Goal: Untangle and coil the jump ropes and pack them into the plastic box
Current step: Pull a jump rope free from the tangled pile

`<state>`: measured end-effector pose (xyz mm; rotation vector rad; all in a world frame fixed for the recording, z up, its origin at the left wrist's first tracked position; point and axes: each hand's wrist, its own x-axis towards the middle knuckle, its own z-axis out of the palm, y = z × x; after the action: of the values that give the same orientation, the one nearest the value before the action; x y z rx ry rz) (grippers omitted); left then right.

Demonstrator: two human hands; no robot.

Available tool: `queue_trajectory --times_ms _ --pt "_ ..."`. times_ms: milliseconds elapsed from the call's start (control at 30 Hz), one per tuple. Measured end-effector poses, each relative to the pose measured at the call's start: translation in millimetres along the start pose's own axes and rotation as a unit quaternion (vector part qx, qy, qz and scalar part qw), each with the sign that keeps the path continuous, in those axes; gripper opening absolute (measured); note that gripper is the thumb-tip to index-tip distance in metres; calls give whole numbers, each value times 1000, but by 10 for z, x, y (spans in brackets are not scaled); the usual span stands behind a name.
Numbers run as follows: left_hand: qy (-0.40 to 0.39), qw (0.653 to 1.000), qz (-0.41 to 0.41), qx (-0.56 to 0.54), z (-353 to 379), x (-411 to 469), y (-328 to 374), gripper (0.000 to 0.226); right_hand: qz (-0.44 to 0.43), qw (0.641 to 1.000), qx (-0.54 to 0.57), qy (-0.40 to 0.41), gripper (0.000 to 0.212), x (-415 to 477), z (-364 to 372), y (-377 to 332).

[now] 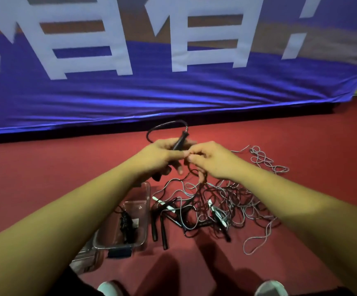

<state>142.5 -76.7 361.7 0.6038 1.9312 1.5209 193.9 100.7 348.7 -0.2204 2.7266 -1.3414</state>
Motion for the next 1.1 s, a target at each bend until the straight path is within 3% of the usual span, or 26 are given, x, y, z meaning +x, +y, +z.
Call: queue_trajectory --times_ms 100,200,267,367,433,500,600,733,800,900,1000,1100 --pt "-7 997 -27 74 -73 39 -17 12 4 1000 17 24 20 9 -18 -12" --pt "70 986 -17 147 -136 102 35 19 20 997 74 3 23 14 -4 98" --pt "135 988 -12 80 -185 169 36 22 28 995 94 -11 25 26 22 260" --pt "254 965 -12 -64 -367 261 35 26 102 992 -1 -70 28 -61 17 604" --pt "307 946 -13 -99 -570 267 36 27 161 980 -45 -106 29 -163 -6 775" --pt "306 951 -30 -5 -719 244 -4 19 192 978 -31 -71 31 -189 -68 820" --pt "246 955 -62 152 -710 174 -33 7 154 988 21 1 33 -60 -154 589" --pt "131 988 -19 82 -350 119 71 20 72 997 -25 -15 28 11 -144 135" --pt "109 990 20 88 -230 168 99 33 54 997 -59 -15 29 -17 -143 18" --pt "151 973 33 172 -295 252 100 49 83 990 -115 -16 30 -39 -185 -25" --pt "229 948 -15 220 -416 212 59 20 150 982 -118 -10 29 -27 -240 21" --pt "292 932 -51 210 -401 199 -24 16 180 973 -133 -49 28 -41 -165 72"
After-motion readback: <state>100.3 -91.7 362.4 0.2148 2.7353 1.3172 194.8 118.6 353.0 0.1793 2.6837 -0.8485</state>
